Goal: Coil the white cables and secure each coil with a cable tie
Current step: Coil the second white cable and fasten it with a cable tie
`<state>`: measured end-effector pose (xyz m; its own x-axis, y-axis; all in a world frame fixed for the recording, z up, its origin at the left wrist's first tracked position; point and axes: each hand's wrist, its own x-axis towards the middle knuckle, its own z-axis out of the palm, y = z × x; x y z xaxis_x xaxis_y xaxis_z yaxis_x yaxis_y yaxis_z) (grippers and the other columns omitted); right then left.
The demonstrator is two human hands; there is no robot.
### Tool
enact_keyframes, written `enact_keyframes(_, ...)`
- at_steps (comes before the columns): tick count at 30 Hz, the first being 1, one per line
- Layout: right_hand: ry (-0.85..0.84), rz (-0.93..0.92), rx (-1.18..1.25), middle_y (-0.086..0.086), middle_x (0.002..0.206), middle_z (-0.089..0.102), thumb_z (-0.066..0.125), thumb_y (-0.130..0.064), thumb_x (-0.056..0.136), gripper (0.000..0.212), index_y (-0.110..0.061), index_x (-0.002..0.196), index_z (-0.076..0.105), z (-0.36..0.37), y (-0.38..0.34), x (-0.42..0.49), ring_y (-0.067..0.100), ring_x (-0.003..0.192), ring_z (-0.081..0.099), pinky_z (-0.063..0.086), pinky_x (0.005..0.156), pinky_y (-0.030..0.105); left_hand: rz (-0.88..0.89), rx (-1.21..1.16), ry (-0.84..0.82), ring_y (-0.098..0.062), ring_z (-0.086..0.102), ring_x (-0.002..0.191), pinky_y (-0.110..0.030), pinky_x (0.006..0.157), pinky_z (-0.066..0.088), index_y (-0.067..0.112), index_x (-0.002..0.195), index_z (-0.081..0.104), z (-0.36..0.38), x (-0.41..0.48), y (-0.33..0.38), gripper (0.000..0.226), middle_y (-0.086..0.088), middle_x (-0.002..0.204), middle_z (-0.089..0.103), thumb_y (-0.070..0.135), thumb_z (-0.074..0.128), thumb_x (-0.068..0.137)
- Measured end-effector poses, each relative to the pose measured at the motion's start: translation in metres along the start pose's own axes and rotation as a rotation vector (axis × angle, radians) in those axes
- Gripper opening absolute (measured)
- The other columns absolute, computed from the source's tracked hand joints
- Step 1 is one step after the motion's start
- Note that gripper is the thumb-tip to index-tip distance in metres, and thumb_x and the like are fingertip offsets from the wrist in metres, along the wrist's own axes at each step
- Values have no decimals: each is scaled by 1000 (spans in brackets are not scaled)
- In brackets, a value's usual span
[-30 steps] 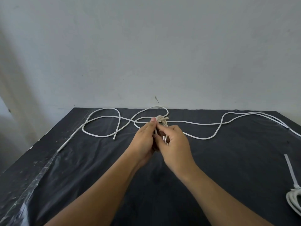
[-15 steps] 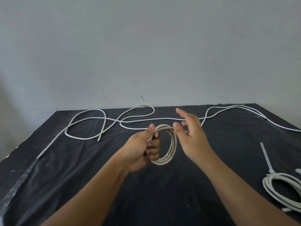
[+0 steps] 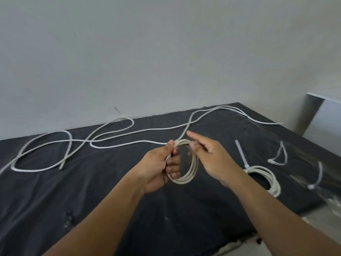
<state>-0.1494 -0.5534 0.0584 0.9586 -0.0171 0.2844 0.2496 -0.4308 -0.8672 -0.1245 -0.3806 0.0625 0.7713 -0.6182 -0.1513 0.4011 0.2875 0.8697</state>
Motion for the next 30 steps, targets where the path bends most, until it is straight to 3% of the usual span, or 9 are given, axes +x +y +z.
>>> enact_keyframes(2,112,7,-75,-12,107,65,51,-29,97,35,-32,131,54,-27,16,-9,0,96,62,46,86,13,11,152,44,-12,31,44,-25,46,34,16,74,43,15,15,-14,36,2,54,33,40,37,100)
enact_keyframes(4,314,-11,-141,-9,108,65,52,-27,96,28,-26,123,60,-57,30,-20,-1,95,60,43,83,10,47,306,64,-12,27,44,-25,47,30,16,74,42,27,29,-25,36,3,54,29,39,35,101)
enact_keyframes(6,503,0,-265,-5,105,65,51,-21,97,23,-21,115,64,-89,47,-33,6,94,60,42,82,18,73,362,70,-11,21,46,-27,49,25,16,75,45,37,41,-33,35,3,55,24,38,35,101)
enact_keyframes(8,580,103,-440,2,105,64,50,-16,96,23,-16,112,66,-121,75,-43,17,96,60,40,83,25,82,366,72,-11,20,47,-27,49,24,13,79,49,43,49,-37,35,3,56,24,36,36,101)
enact_keyframes(11,470,352,-673,10,114,61,51,-14,92,26,-14,114,66,-154,123,-54,33,104,58,44,91,38,61,341,43,-10,22,47,-25,47,30,10,87,52,50,56,-45,33,4,55,27,33,34,102)
enact_keyframes(13,378,419,-764,8,123,59,49,-15,92,30,-17,117,65,-160,140,-58,36,110,56,45,93,46,31,329,38,-10,23,46,-25,47,29,10,86,48,53,58,-47,29,4,54,29,30,35,102)
enact_keyframes(17,270,468,-917,8,124,59,47,-18,95,28,-15,120,61,-164,152,-50,37,110,53,43,89,44,6,430,81,-13,15,47,-30,48,17,17,71,35,57,61,-47,27,2,53,23,21,34,98)
enact_keyframes(22,253,472,-901,14,108,59,52,-17,92,22,-12,112,61,-169,161,-41,36,101,56,47,85,43,67,365,117,-13,16,48,-30,49,17,17,72,28,47,62,-49,14,1,55,25,10,35,82)
enact_keyframes(30,232,323,-876,7,93,47,56,-19,93,11,-9,88,59,-175,160,-40,27,79,54,45,70,36,109,325,111,-11,39,53,-29,58,42,3,100,52,33,63,-56,13,-2,64,42,3,39,98)
